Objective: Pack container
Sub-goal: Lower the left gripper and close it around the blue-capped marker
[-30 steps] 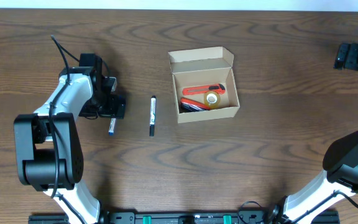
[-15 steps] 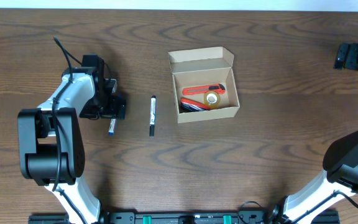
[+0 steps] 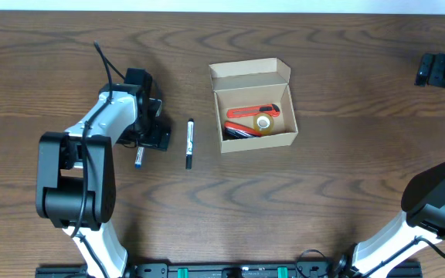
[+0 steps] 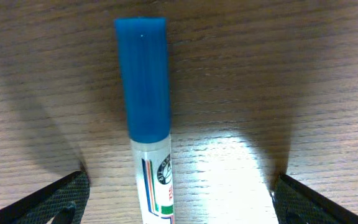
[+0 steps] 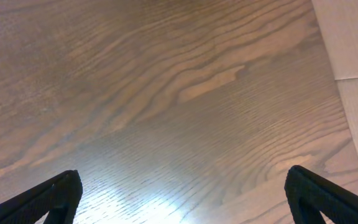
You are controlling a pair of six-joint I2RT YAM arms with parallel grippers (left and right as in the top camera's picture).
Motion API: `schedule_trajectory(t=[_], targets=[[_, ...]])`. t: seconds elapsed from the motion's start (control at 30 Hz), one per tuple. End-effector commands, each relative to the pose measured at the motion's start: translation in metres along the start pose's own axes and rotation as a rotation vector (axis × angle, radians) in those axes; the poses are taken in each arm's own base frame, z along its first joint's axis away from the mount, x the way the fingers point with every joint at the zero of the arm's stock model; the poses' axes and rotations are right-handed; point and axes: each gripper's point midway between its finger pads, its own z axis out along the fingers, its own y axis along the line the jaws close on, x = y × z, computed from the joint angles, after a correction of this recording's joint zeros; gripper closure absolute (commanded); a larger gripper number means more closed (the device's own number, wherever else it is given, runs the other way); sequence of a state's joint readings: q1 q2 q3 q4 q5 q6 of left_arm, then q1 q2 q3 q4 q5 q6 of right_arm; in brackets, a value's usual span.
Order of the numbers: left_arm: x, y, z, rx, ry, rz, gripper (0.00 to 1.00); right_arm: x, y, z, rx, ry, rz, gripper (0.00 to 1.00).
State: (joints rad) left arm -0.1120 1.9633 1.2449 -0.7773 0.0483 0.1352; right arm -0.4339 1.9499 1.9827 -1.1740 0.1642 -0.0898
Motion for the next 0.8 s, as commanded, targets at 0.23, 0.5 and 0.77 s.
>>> schedule_trajectory(t=[0.23, 0.5, 0.77], targets=[[-0.0022, 0.0147, 0.0085, -0.078, 0.009, -0.004, 0.05, 0.0022, -0.0009, 0.0054, 0.001, 0.014, 0.016, 0.01], [-0.0043, 0.0140, 0.0086, -0.074, 0.001, -0.005, 0.05, 0.0022, -0.0009, 0.0054, 0.001, 0.014, 0.016, 0.01], [-0.0060, 0.0142, 0.0086, -0.075, -0.006, -0.005, 0.05, 0.0022, -0.0009, 0.0054, 0.001, 0.014, 0.016, 0.01]])
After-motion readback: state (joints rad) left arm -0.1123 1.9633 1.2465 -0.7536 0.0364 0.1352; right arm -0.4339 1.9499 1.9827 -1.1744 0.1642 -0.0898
